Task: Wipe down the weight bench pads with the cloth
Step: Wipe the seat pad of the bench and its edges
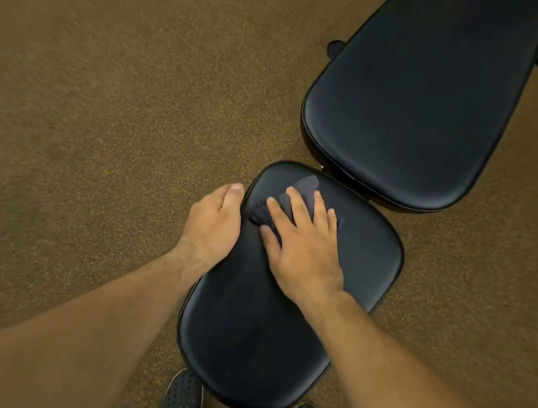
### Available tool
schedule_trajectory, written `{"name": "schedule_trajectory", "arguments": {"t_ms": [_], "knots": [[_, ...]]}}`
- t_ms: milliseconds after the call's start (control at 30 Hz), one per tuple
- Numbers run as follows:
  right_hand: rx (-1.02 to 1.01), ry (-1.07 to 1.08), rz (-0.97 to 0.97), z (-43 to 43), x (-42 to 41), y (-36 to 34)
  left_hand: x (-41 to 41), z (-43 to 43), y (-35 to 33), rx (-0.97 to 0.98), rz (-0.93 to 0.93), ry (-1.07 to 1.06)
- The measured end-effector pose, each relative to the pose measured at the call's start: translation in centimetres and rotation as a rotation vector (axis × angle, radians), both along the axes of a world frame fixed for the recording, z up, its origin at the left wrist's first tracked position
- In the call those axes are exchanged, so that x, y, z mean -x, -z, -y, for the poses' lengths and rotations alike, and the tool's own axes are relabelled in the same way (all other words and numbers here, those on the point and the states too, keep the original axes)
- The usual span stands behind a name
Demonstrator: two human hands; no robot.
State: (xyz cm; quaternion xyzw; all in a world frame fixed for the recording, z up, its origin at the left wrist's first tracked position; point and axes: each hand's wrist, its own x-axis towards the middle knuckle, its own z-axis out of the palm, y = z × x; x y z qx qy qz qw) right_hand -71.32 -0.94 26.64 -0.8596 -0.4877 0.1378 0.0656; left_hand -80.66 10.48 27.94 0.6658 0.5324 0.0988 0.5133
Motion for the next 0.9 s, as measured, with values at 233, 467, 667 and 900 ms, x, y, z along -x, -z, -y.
{"name": "schedule_trajectory", "arguments": {"t_ms": [233, 467, 667, 900], "knots": [[0.050, -0.147, 0.041, 4.6, -1.2, 0.2, -0.1, 0.9, -0.8, 0.051, -0.095, 0.009], [0.069, -0.153, 0.022, -0.7, -2.3, 0.1, 0.1, 1.0, -0.8, 0.034, -0.114, 0.048], [0.004, -0.233, 0.031, 3.6, -2.5, 0.4, 0.0, 1.7, -1.2, 0.021, -0.131, 0.042], [0.079, -0.262, 0.080, 8.6, -2.6, 0.5, 0.1, 2.1, -1.3, 0.045, -0.127, 0.029]]}}
